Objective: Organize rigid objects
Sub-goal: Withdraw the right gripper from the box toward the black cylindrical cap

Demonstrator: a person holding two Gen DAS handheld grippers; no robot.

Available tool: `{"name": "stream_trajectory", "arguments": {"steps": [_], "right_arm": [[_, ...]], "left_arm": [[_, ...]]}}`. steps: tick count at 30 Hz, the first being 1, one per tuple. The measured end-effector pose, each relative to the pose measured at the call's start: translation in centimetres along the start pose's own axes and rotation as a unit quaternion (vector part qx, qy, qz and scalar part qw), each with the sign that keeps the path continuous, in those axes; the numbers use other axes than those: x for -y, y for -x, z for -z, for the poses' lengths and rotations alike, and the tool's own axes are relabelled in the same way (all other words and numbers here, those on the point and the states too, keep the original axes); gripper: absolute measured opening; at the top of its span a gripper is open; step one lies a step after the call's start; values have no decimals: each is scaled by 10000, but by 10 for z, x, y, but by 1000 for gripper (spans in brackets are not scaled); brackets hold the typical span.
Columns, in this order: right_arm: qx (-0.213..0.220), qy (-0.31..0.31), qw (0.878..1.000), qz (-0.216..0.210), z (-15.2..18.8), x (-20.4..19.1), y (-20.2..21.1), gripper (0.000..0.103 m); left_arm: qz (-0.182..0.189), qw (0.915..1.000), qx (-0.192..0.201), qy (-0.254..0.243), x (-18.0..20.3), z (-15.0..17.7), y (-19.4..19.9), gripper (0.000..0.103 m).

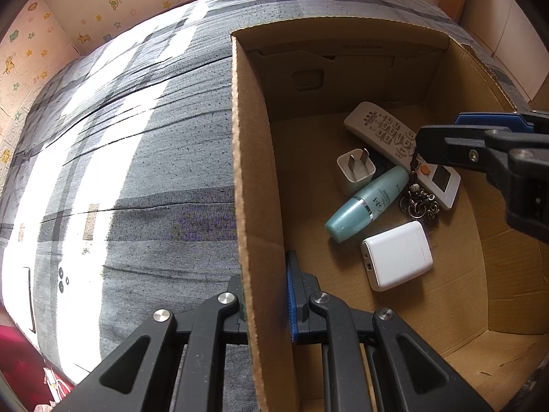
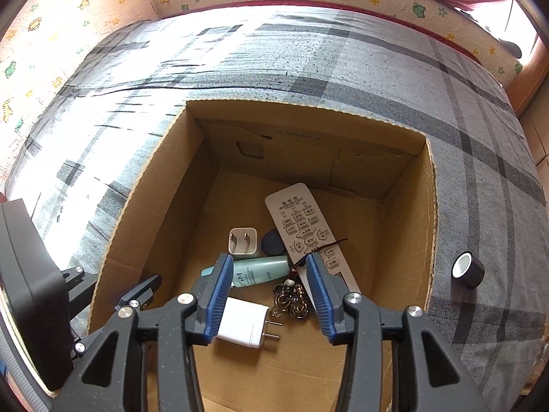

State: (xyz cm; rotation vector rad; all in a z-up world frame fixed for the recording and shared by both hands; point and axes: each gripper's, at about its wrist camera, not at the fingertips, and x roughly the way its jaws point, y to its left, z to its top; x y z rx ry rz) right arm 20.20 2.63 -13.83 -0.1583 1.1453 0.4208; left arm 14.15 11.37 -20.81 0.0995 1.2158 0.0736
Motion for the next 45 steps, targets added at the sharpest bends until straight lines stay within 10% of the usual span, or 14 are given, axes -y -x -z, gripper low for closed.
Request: {"name": "stream_trajectory", "arguments": {"steps": [10, 45], "right_arm": [[289, -17, 9995, 157, -3, 8, 34, 101], [654, -1368, 9842, 918, 13, 170, 79, 103]], "left_arm": [[5, 10000, -2, -4, -2, 0, 0, 14], [0, 10000, -13, -11, -2, -1, -2, 13]]}}
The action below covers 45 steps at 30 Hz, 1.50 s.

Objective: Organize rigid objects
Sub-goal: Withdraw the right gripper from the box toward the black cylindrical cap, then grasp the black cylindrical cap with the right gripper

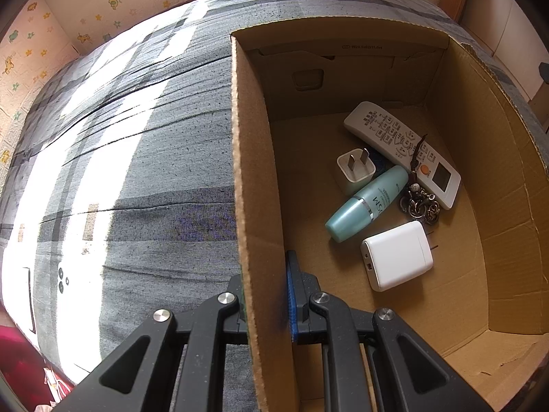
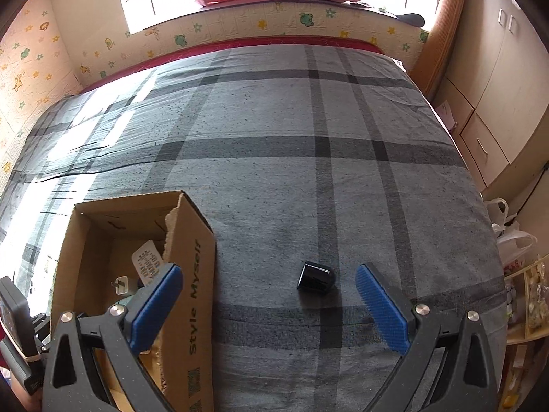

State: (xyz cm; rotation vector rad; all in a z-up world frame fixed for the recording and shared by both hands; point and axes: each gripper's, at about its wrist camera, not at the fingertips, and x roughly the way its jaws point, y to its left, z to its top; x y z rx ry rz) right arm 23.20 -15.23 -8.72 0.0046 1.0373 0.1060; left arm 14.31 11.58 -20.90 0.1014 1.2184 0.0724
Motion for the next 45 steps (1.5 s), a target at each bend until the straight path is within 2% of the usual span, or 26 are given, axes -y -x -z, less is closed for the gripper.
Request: {"name": "stream_trajectory", "arguments": {"steps": [12, 22, 32, 33, 36, 39, 45], "right_arm": [[-457, -395, 9979, 222, 10, 38, -62, 103], [-852, -574, 9942, 322, 22, 50, -114, 103], [-1019, -687, 9919, 321, 26, 58, -137, 102], [-1016, -691, 9919, 313, 26, 59, -137, 100], [-1062, -686, 9916, 284, 27, 59, -138, 82], [-1139, -733, 9906, 188, 28, 58, -139, 48], [-1018, -548, 9928, 322, 31, 50, -128, 48]], "left_arm": [[-4, 10000, -13, -7, 0, 0, 0, 13], [-46, 10000, 1, -36, 3, 0, 0, 13], [-42, 10000, -1, -37, 4, 0, 0, 14], [-43, 10000, -2, -36, 4, 0, 0, 14], [-30, 10000, -1, -25, 4, 0, 0, 14], [-37, 10000, 5, -17, 3, 1, -1, 14], [-34, 10000, 7, -11, 3, 2, -1, 14]]}}
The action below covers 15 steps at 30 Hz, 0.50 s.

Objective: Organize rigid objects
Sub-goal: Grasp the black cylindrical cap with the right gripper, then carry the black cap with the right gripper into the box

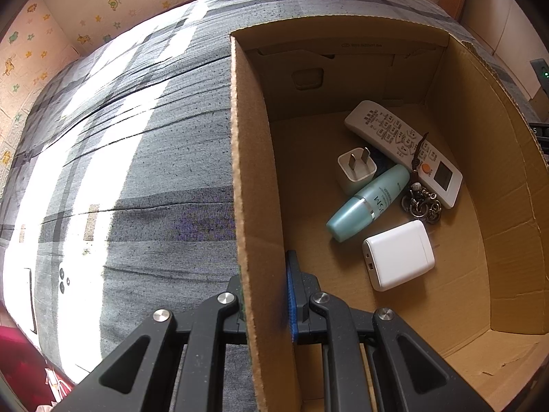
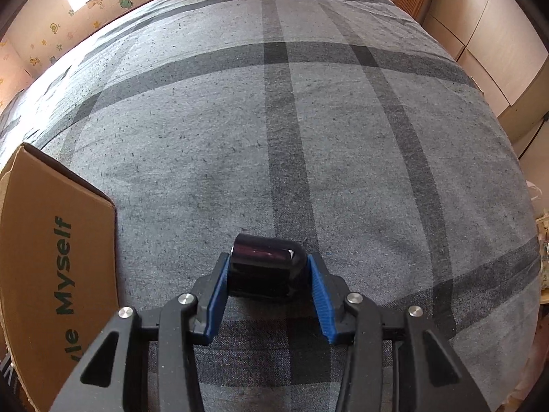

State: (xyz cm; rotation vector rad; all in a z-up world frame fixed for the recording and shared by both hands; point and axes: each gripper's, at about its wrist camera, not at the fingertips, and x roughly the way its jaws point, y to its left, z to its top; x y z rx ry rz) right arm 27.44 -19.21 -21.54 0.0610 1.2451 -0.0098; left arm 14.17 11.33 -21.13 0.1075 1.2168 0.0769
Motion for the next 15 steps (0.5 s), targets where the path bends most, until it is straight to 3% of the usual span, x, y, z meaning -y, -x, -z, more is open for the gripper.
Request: {"name": "stream_trajectory", "arguments": {"steps": [15], "right_arm": [[383, 230, 9990, -21, 7, -15, 68, 48]], "left_arm": [[76, 10000, -5, 44, -7, 0, 0, 14]]}}
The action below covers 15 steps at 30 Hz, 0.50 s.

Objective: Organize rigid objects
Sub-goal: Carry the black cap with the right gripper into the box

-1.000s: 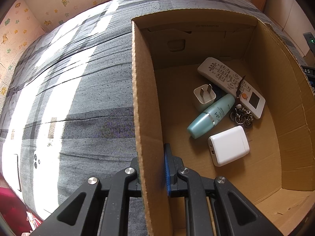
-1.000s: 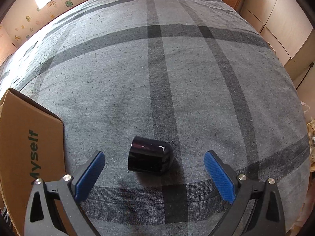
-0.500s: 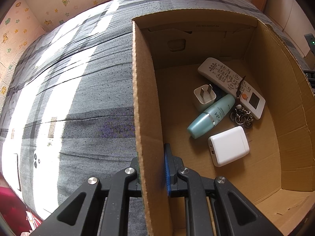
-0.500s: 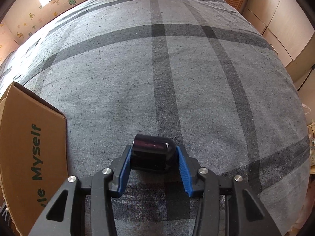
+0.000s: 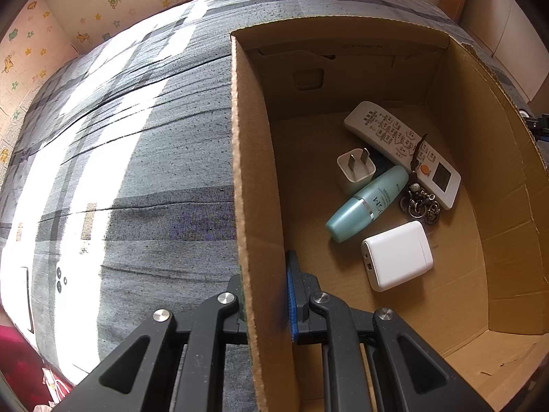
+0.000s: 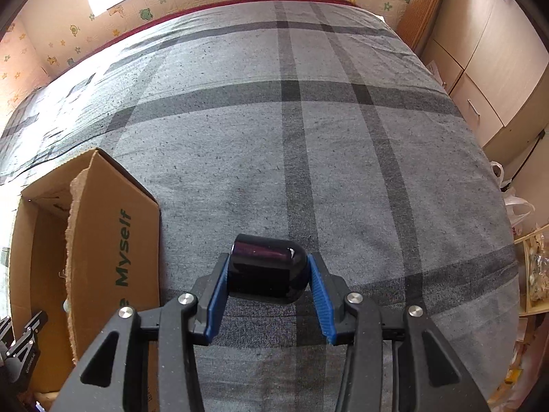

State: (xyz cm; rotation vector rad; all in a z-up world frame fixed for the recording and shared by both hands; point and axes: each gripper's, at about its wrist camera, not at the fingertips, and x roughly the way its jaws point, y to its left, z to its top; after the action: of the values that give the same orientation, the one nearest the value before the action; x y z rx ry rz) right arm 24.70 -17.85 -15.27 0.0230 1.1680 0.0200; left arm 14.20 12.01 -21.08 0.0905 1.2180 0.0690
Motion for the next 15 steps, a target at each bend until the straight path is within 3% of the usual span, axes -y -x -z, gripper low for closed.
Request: {"name": "stream_trajectory", "arguments": {"steps": [15], "right_arm": [[393, 265, 9989, -72, 2, -24, 64, 48]], "left_arm": [[68, 10000, -10, 45, -6, 0, 0, 14]]}}
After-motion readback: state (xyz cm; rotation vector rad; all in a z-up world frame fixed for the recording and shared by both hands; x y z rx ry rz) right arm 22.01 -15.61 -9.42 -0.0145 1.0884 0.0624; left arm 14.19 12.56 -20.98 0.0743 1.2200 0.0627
